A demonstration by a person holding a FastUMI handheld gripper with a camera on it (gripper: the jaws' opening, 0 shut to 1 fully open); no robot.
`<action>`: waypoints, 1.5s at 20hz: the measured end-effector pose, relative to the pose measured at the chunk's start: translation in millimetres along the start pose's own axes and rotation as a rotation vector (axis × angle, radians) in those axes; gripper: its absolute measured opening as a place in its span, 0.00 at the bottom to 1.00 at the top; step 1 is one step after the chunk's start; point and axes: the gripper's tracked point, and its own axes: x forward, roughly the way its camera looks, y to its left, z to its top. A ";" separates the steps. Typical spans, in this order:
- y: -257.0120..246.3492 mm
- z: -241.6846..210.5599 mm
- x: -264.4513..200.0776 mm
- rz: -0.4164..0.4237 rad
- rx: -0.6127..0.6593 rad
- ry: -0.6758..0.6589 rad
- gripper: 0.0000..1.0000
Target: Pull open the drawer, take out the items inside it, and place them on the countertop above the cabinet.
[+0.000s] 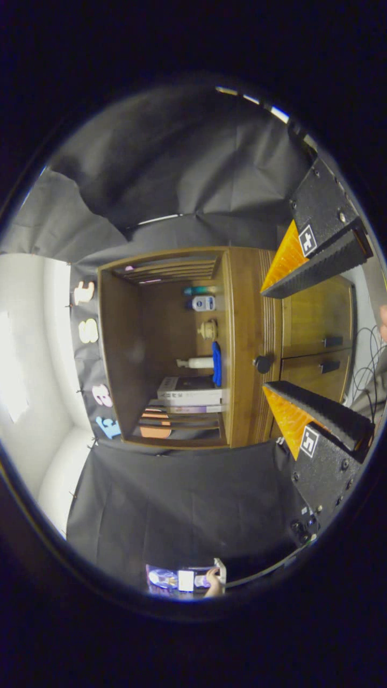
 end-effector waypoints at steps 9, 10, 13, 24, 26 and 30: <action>20.3 -19.7 128.3 -0.076 -0.047 -0.006 0.99; 21.9 -25.6 140.4 -0.084 -0.049 -0.001 0.99; 29.9 -48.0 175.3 -0.095 -0.058 0.041 1.00; 36.7 -85.2 238.1 -0.125 -0.136 0.126 0.99; 37.9 -86.4 240.6 -0.114 -0.149 0.133 0.92; 43.0 -86.9 243.9 -0.100 -0.164 0.143 0.71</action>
